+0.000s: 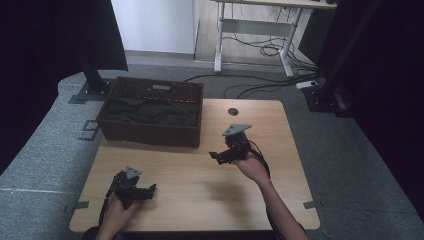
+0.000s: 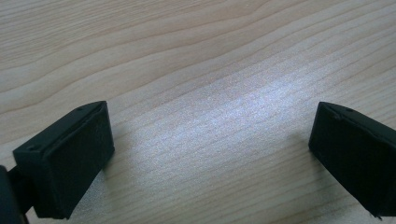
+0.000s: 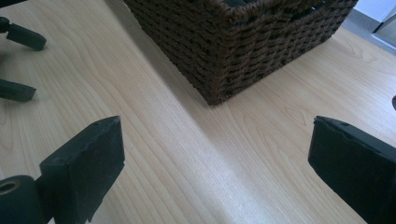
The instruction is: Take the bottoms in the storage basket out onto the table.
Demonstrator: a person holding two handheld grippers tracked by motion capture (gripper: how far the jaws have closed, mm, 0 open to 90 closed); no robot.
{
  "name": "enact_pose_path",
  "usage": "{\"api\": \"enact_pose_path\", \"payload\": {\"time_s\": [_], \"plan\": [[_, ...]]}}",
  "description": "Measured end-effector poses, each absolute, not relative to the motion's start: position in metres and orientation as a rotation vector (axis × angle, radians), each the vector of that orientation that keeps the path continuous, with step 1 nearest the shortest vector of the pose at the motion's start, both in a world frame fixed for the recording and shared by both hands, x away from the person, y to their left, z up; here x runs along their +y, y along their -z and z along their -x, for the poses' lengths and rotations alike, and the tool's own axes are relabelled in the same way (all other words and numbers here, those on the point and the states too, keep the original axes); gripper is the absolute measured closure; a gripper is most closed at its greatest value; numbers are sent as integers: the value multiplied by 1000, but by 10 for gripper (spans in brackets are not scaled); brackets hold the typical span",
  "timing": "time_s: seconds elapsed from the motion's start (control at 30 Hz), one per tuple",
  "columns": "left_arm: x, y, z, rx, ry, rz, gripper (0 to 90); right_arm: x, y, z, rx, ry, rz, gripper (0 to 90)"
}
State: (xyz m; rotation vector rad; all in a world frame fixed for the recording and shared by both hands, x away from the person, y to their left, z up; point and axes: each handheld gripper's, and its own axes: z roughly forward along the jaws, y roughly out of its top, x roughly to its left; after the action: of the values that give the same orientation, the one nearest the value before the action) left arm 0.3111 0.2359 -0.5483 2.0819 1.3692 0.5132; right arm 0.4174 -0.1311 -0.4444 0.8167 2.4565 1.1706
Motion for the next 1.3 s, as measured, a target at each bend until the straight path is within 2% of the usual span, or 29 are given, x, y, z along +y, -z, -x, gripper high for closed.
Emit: {"api": "enact_pose_path", "payload": {"time_s": [1.3], "plan": [[236, 548, -311, 1371, -513, -2080, 0, -87, 425, -447, 2522, -1153, -729, 45]]}}
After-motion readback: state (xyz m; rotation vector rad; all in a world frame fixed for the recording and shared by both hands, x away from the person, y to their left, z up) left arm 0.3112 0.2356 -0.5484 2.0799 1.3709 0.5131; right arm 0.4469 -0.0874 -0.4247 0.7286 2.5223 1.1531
